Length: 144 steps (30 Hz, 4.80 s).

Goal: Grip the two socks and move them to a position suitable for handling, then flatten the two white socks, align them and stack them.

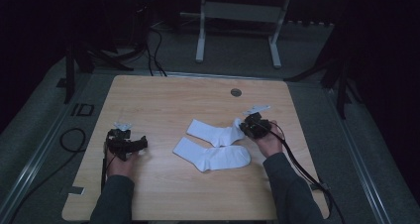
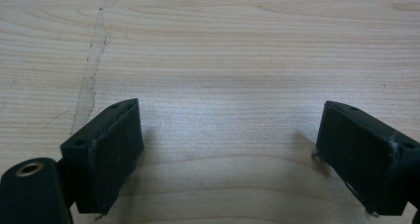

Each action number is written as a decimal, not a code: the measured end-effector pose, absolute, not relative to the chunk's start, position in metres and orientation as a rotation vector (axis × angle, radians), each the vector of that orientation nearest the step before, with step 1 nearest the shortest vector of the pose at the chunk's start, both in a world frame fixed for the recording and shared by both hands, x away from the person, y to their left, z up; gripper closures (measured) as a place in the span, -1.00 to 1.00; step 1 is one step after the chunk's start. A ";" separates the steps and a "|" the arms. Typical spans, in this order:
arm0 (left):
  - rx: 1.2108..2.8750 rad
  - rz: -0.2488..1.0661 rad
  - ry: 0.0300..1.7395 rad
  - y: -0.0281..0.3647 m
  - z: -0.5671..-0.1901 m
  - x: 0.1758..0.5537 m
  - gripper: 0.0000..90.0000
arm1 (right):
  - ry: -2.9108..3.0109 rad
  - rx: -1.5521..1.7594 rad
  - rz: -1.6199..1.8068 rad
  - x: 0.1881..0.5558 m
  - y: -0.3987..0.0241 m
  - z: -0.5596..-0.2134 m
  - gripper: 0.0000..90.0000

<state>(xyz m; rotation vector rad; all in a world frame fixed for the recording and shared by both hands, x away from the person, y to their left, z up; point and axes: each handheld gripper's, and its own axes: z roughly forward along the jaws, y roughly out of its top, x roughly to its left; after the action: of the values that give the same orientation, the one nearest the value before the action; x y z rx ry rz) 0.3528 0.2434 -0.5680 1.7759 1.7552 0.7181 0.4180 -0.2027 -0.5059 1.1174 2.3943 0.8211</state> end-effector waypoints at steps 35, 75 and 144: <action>1.775 0.718 1.755 0.243 -0.568 0.353 -0.76 | 2.491 0.958 0.778 0.414 -0.184 -0.471 0.18; 1.777 0.718 1.754 0.243 -0.568 0.353 -0.76 | 2.623 0.738 0.740 0.425 -0.130 -0.466 0.17; 1.777 0.718 1.755 0.243 -0.568 0.353 -0.76 | 2.945 0.613 0.470 0.475 -0.062 -0.528 0.22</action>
<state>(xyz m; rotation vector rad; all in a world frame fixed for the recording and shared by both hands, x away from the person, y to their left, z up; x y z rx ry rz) 0.3529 0.2435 -0.5680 1.7770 1.7546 0.7180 0.4750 -0.0621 -0.5277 0.6127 2.9449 0.4701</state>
